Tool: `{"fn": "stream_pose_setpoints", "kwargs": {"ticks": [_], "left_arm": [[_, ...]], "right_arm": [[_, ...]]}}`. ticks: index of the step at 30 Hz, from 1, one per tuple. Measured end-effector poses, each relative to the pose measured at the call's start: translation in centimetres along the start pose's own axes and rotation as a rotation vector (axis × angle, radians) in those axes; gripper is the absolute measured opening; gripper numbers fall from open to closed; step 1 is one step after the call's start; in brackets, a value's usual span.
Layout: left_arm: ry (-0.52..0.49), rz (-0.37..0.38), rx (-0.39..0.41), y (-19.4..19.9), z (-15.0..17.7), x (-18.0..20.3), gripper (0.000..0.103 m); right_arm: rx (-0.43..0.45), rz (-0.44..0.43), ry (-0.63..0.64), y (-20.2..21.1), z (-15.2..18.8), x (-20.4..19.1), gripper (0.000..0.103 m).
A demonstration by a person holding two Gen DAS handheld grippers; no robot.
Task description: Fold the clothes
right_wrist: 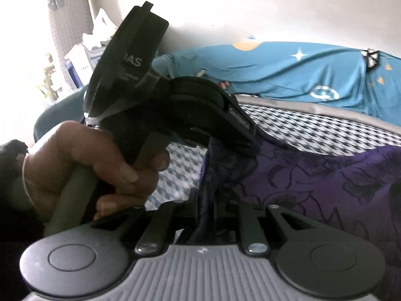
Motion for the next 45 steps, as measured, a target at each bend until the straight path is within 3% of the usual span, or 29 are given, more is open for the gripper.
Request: {"fn": "stream_pose_setpoints", "kwargs": {"ticks": [8,11,13,15,21,27,35,39,45], "left_arm": [[0.035,-0.100,-0.025,-0.8,-2.6,-4.4,0.014],[0.062,-0.157,-0.062,-1.5,-2.3,-5.3,0.023],[0.076,-0.222,-0.070,-1.7,-2.2,-6.0,0.044],[0.085,-0.271,-0.063,-1.7,-2.2,-6.5,0.051],[0.144,-0.233,-0.023,-0.6,-2.9,-6.2,0.058],[0.111,-0.178,-0.009,0.1,-2.7,-3.3,0.072],[0.062,-0.141,-0.046,-1.1,-1.9,0.3,0.077],[0.048,-0.146,-0.059,-1.6,-1.4,1.1,0.088],[0.030,-0.141,-0.071,-1.9,-0.4,2.0,0.091]], "right_arm": [[-0.016,-0.061,-0.058,-4.0,-0.7,-0.3,0.014],[-0.034,-0.061,-0.076,-4.5,-0.3,0.5,0.019],[-0.040,-0.070,-0.077,-4.3,-0.4,1.0,0.022],[-0.045,-0.076,-0.064,-3.7,-0.4,1.2,0.027],[-0.059,-0.062,-0.016,-0.1,-0.4,2.7,0.027],[-0.083,0.010,0.006,2.9,-0.4,6.6,0.027],[-0.087,0.055,-0.048,4.8,0.2,10.3,0.027],[-0.079,0.078,-0.063,4.9,0.0,11.9,0.028],[-0.033,0.107,-0.116,5.6,-0.9,14.8,0.028]]}}
Point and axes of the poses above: each gripper's, at about its wrist camera, not at the fingertips, and y roughly against the way its jaws point, x to its right, z to its underside, the point moved 9 cm from there along -y, roughly the way its jaws point, and after that the axes turned 13 degrees about -z, right-handed, at the moved point
